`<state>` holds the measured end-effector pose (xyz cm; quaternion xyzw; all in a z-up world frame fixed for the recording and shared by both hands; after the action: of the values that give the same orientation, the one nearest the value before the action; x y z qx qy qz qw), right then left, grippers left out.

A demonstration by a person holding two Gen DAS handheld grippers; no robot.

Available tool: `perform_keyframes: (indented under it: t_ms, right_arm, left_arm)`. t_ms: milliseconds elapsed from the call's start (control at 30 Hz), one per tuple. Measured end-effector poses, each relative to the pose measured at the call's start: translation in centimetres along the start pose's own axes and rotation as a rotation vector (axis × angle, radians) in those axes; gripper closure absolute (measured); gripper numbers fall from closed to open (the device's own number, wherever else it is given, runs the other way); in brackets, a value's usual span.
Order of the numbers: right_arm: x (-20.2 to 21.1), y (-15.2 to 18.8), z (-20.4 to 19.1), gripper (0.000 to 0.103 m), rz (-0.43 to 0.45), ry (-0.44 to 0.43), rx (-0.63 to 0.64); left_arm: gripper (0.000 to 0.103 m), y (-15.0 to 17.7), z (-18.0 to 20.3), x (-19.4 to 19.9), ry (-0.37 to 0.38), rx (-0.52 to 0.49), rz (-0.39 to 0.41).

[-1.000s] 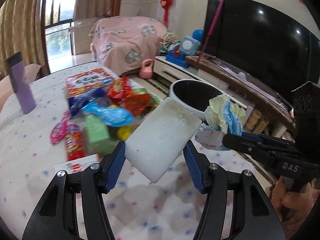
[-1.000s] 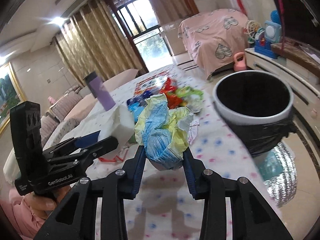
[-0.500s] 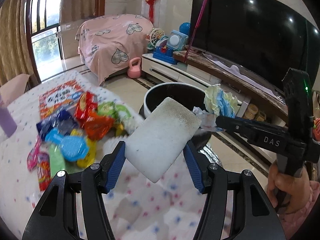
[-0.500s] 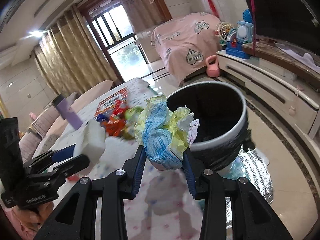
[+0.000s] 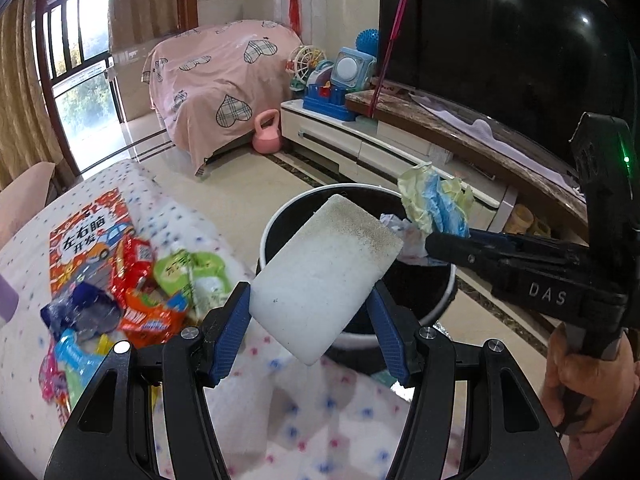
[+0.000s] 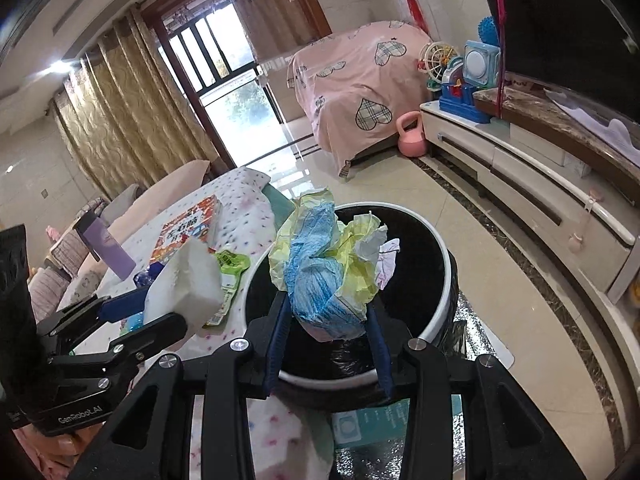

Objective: Collect trash
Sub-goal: 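Carry both items over the trash bin and open both tools to drop them, then move both open tools back over the table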

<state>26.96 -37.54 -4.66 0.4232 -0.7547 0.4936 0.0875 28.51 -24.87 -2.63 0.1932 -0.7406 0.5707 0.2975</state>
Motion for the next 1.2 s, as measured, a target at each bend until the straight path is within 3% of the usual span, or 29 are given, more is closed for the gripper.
perform_keyframes:
  t_ms: [167, 400, 500, 567, 667, 800, 867, 933, 1200]
  right_arm:
    - [-0.9, -0.2, 1.0, 0.065, -0.026, 0.005, -0.001]
    - [-1.9, -0.4, 2.9, 0.059, -0.054, 0.017, -0.020]
    - [-1.9, -0.5, 3.6, 0.048, -0.047, 0.010, -0.044]
    - [-1.7, -0.7, 3.8, 0.033, -0.033, 0.000, -0.059]
    - [-1.0, -0.8, 3.9, 0.032, -0.010, 0.005, -0.068]
    - [0.3, -0.6, 3.2, 0.031, 0.028, -0.004, -0.073]
    - [0.9, -0.4, 2.5, 0.016, 0.048, -0.013, -0.075]
    - [1.3, -0.1, 1.7, 0.008, 0.070, -0.021, -0.076]
    - [2.1, 2.8, -2.7, 0.005, 0.095, -0.058, -0.071]
  left_arm:
    - [0.043, -0.4, 0.7, -1.8, -0.015, -0.013, -0.021]
    - [0.030, -0.8, 1.3, -3.4, -0.001, -0.003, -0.062]
    - [0.021, -0.6, 1.2, -3.2, 0.001, 0.006, -0.059]
    - [0.021, -0.5, 0.9, -2.9, 0.001, 0.014, -0.057]
    - [0.020, -0.3, 0.2, -1.9, 0.000, 0.039, -0.044]
    - [0.017, 0.5, -1.3, -0.1, 0.008, 0.080, -0.025]
    - [0.017, 1.2, -2.1, 0.8, 0.008, 0.101, -0.018]
    - [0.016, 2.1, -3.0, 1.7, 0.012, 0.127, -0.017]
    - [0.016, 6.2, -7.1, 4.9, -0.019, 0.210, -0.019]
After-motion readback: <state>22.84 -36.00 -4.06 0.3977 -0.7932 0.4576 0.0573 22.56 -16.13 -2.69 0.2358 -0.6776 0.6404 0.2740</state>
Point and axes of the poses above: each gripper's, at about its wrist camera, not at the fingertips, and x roughly against the way its jaws point, z to its right, y to its underside, the point moved 7 cm from there along -x, roughly the way its jaws point, and after that the axes turned 14 degrees about -y, right-handed, at the moved point
